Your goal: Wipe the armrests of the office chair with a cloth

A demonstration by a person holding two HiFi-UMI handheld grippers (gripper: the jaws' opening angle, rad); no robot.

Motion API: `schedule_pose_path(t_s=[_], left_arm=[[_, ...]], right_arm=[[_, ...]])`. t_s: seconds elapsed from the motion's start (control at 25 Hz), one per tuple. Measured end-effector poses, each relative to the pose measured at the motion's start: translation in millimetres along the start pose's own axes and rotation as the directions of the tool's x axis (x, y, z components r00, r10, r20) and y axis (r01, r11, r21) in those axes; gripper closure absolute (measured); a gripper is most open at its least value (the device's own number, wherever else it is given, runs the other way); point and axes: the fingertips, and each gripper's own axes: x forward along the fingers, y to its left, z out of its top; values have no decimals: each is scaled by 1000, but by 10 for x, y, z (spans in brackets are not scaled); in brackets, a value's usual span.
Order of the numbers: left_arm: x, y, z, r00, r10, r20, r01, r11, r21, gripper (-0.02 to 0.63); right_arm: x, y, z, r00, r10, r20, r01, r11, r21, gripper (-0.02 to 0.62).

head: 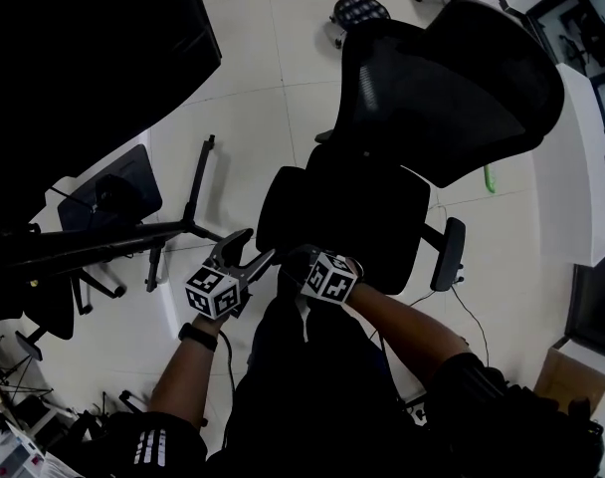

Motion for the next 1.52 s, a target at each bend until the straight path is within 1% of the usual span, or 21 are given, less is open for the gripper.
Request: schedule_pose_path(t_s=[0.16,0.24,0.32,0.44,0.56,0.68,0.8,0.92,1.08,1.16,1.24,1.36,1.44,1.52], left_arm=[[119,-279,235,999,-32,32,31,999,34,285],[187,-445,399,997,-58,50,55,996,65,285],[235,-654,555,994,-84,66,77,992,99,285],[268,-1021,758,990,-116,83,103,985,142,285],[328,-1398,903,984,-147,105,126,975,182,285],[395,-1831,1023,979,-165,115,138,967,213,285],[414,-2206,1020,973,-195,123,163,959,231,285],[394,-2568,1033,967,-235,102,200,941,272,285],[333,-2959,1091,956,-282,83,240,912,333,287],[301,-3101,1068,949,-305,75,260,897,358,290],[250,-3222,1008,940,-336,55,292,878,380,290],[68,-3333,939,929,-367,43,318,852,416,290],[-111,-3371,890,922,-385,46,331,844,422,290],[-337,-3382,813,914,-403,43,348,835,427,290]], right_arm=[[-470,-93,150,994,-56,90,54,998,21,560],[-754,-157,262,984,-94,151,91,995,29,560],[-1070,-192,358,968,-131,214,123,991,50,560],[-1566,-177,439,936,-189,296,171,982,85,560],[-2071,-125,439,895,-246,371,220,969,111,560],[-2579,-52,342,852,-297,431,259,955,145,560],[-2977,71,185,822,-339,457,306,941,147,560],[-3282,194,53,796,-378,472,359,924,134,560],[-3661,387,41,738,-436,515,419,894,156,560],[-3819,527,86,716,-463,522,449,878,164,560],[-3890,675,133,693,-483,535,465,867,180,560],[-3901,950,250,669,-501,549,482,855,193,560],[-3880,1151,332,641,-516,568,488,845,216,560],[-3831,1340,418,606,-537,587,484,834,264,560]])
